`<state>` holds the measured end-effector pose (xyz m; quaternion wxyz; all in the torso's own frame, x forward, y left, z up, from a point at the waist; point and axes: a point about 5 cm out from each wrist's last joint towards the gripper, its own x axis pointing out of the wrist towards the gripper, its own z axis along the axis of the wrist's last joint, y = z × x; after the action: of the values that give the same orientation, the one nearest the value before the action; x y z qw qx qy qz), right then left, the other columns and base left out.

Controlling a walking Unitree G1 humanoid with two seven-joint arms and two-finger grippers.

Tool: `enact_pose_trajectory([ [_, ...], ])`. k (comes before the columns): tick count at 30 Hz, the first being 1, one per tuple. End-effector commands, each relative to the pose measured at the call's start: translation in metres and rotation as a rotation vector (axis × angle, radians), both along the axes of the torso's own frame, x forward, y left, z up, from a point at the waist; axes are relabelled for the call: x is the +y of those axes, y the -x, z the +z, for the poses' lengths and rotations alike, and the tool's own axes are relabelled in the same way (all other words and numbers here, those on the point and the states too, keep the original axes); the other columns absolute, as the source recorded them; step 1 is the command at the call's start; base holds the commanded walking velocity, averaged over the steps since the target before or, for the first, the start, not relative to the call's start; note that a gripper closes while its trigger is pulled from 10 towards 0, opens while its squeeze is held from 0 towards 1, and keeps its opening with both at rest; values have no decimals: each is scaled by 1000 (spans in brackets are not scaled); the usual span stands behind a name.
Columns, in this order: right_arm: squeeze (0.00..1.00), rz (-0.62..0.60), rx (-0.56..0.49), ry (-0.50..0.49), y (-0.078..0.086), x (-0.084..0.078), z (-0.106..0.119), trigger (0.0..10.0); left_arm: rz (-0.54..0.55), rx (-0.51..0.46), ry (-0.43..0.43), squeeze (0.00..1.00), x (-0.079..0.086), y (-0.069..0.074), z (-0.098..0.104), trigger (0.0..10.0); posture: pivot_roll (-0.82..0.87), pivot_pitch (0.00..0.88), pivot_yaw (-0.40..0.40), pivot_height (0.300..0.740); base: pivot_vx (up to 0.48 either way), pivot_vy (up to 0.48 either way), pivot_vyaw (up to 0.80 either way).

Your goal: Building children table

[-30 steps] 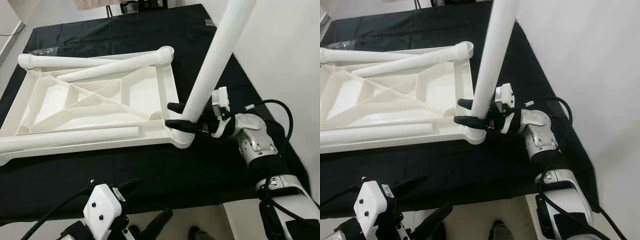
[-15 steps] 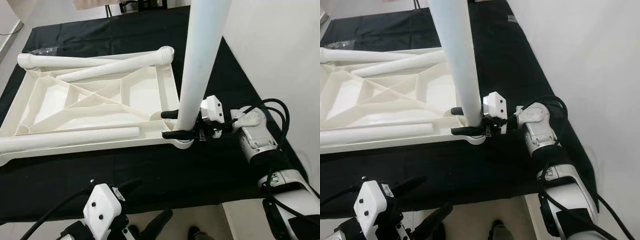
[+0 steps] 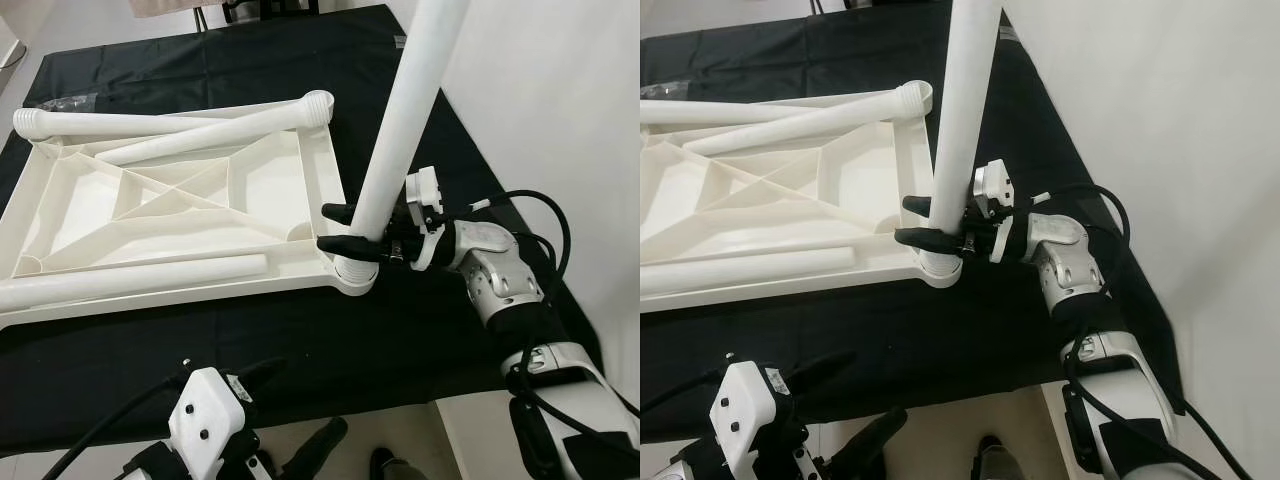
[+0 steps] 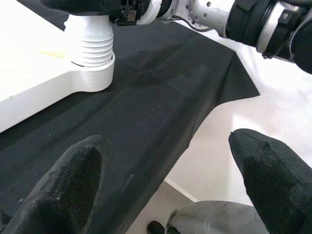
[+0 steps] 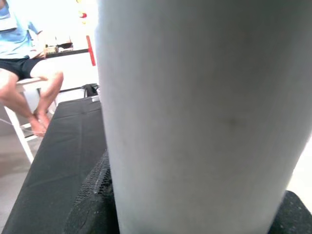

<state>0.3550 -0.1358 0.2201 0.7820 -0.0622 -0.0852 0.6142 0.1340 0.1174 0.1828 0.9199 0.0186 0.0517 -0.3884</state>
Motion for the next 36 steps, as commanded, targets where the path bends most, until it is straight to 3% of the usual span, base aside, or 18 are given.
enact_pose_trajectory([
  [1,0,-75,185,84,6,-7,-50,10000,-10,22,-12,0,-1,4,-2,10000,104,346,38,740,0,0,0],
  [5,0,-72,151,91,9,-6,-49,10000,-12,22,-12,0,-1,4,-2,10000,105,347,39,740,0,0,0],
  [8,0,-16,44,224,17,-5,-56,10000,-12,21,-13,0,-1,3,-1,10000,106,352,41,740,0,0,0],
  [10,0,-16,44,224,17,-5,-56,10000,-12,21,-13,0,-1,3,-1,10000,106,352,41,740,0,0,0],
  [11,0,20,-10,317,22,-5,-61,10000,-13,21,-13,0,-1,3,-1,10000,106,352,41,740,0,0,0],
  [12,0,20,-10,317,22,-5,-61,10000,-13,21,-13,0,-1,3,-1,10000,106,352,41,740,0,0,0],
  [13,0,90,-73,449,29,-6,-68,10000,-13,21,-14,0,-1,3,-1,10000,106,353,41,740,0,0,0],
  [14,0,108,-76,468,30,-6,-68,10000,-13,20,-15,0,-1,3,-1,10000,105,353,41,740,0,0,0],
  [22,0,118,-42,461,28,-4,-60,10000,-13,18,-14,0,-1,2,-1,10000,104,355,37,740,0,0,0],
  [25,0,90,32,402,25,-3,-55,10000,-12,16,-14,0,-1,2,-1,10000,103,356,36,740,0,0,0],
  [27,0,59,132,289,20,-1,-48,10000,-10,16,-13,0,-1,2,-1,10000,104,358,35,740,0,0,0],
  [29,0,52,172,248,18,0,-46,10000,-10,16,-12,0,-1,2,-1,10000,104,358,35,740,0,0,0],
  [36,0,-20,268,173,10,-4,-52,10000,-9,15,-12,0,-1,2,0,10000,108,362,34,740,0,0,0],
])
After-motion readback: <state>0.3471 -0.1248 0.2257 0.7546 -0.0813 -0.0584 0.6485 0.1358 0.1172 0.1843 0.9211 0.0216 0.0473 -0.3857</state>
